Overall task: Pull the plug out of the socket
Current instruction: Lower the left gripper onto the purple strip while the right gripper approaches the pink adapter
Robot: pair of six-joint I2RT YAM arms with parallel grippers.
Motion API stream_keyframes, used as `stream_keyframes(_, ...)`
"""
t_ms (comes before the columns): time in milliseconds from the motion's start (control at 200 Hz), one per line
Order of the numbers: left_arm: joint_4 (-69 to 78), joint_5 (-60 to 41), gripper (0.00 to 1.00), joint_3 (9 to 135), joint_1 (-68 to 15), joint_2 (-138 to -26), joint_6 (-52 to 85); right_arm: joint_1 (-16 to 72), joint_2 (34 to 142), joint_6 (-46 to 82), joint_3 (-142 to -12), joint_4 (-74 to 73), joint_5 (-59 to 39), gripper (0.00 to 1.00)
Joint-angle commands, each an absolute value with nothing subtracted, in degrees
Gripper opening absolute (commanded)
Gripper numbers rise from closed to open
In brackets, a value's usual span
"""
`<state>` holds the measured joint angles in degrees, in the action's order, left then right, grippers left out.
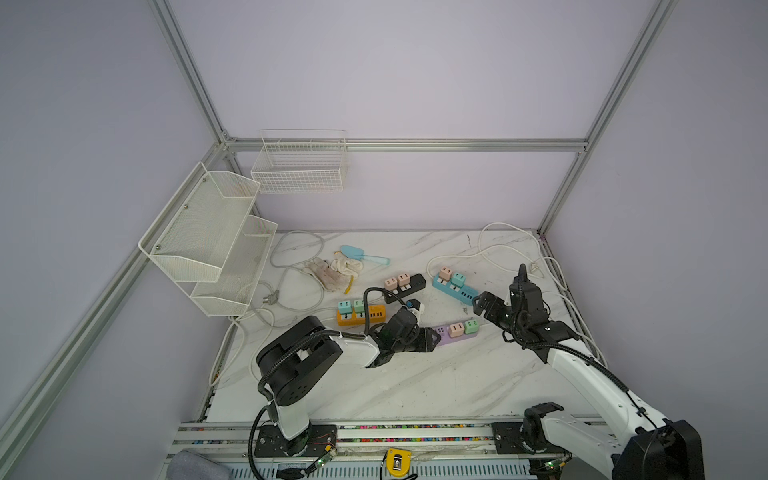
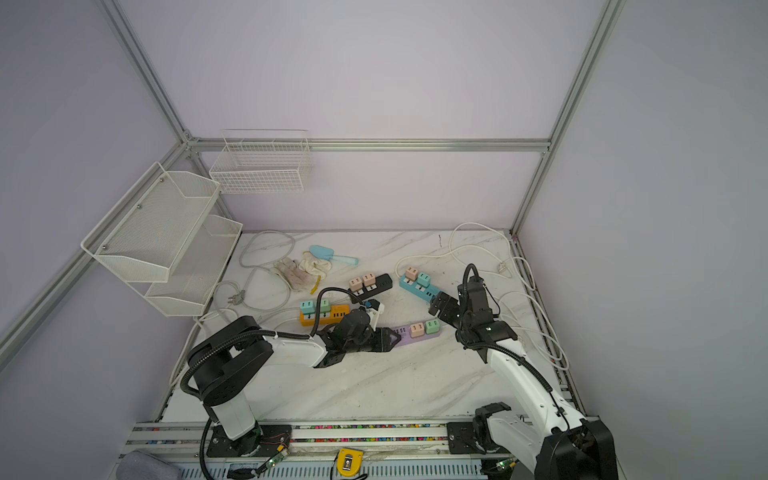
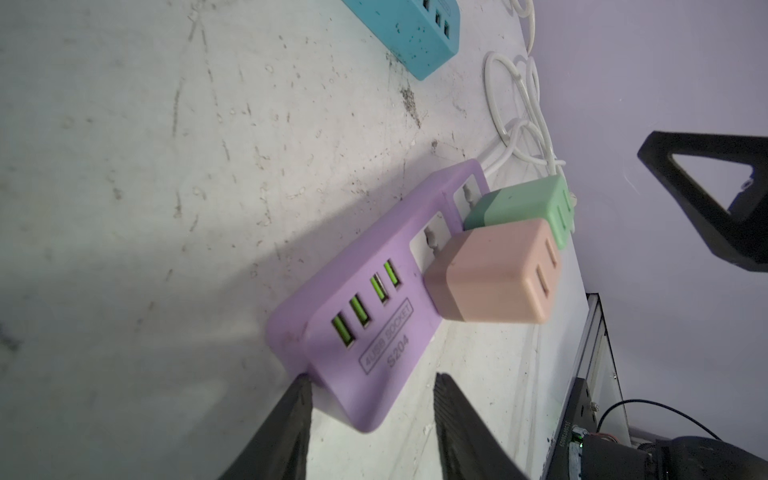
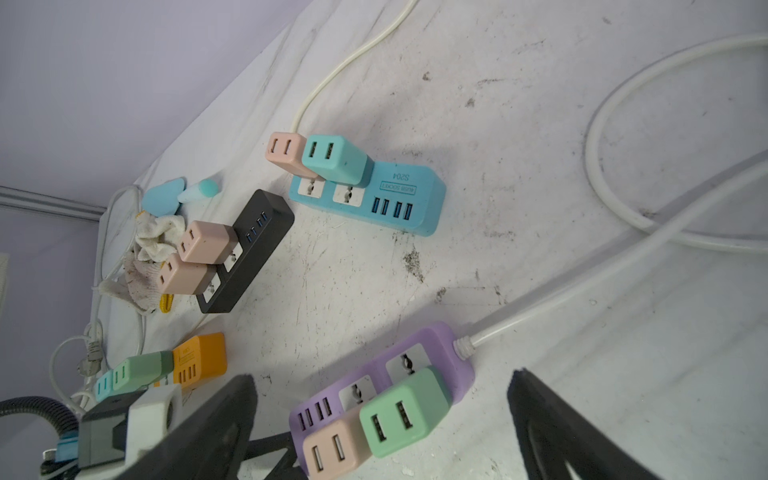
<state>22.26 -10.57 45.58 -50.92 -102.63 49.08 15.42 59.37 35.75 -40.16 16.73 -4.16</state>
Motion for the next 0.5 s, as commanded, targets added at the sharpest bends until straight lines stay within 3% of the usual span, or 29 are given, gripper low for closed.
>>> stream_keyframes(0,26.41,-12.85,0.48,51.87,-52.80,-103.34,49.99,14.98,60.61,36.52,-43.03,19.61,-2.29,0.97)
stream_keyframes(495,29.18,-14.40,0.45,56.71,-59.48,-107.43,51.61,10.43,65.28,31.58,-50.12,27.95,-1.32,0.97)
